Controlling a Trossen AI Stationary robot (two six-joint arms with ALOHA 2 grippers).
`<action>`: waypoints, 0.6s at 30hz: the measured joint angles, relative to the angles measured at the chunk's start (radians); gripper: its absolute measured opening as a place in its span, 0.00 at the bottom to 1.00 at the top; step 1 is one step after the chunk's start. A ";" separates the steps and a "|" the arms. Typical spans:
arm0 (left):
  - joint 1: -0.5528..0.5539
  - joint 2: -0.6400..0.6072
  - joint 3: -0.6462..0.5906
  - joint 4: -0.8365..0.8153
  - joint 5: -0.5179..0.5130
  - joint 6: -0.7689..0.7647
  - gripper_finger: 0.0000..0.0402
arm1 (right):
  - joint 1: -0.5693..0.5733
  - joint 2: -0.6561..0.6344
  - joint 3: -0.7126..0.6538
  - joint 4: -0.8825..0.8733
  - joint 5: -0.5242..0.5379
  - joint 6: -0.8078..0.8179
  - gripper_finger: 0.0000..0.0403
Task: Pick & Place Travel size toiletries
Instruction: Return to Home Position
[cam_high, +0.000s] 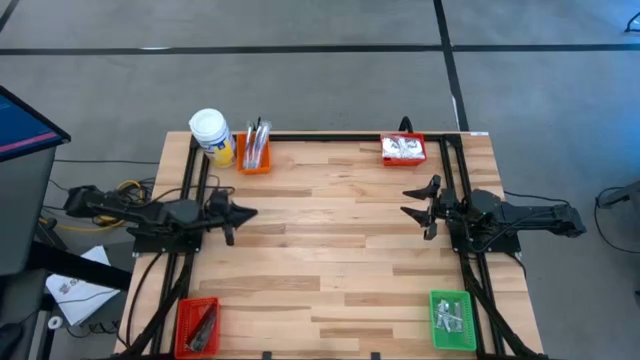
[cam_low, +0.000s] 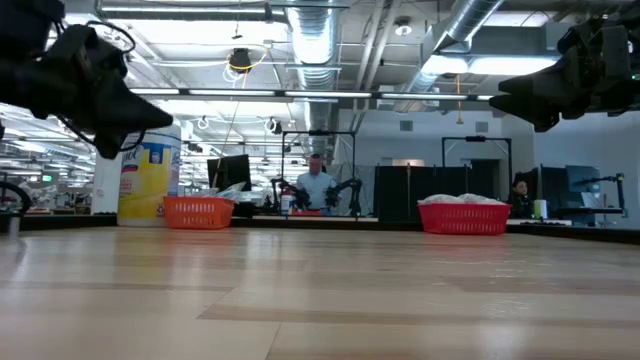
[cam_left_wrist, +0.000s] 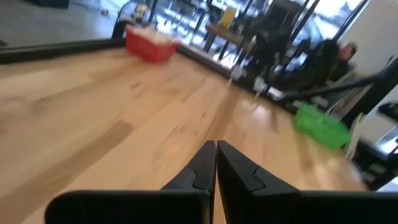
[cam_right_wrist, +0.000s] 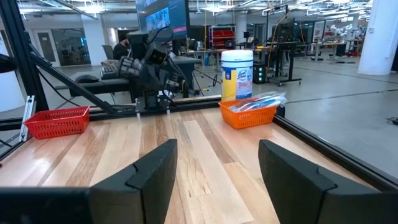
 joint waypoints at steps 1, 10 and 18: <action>0.000 0.021 0.000 0.000 0.000 0.004 0.02 | 0.000 0.000 0.000 0.000 0.000 0.000 0.54; 0.000 0.074 0.000 0.044 -0.130 0.008 0.02 | 0.000 0.000 0.000 0.000 0.000 0.000 0.54; -0.033 0.071 -0.001 0.217 -0.186 0.063 0.02 | 0.000 0.000 0.000 0.000 0.000 0.000 0.54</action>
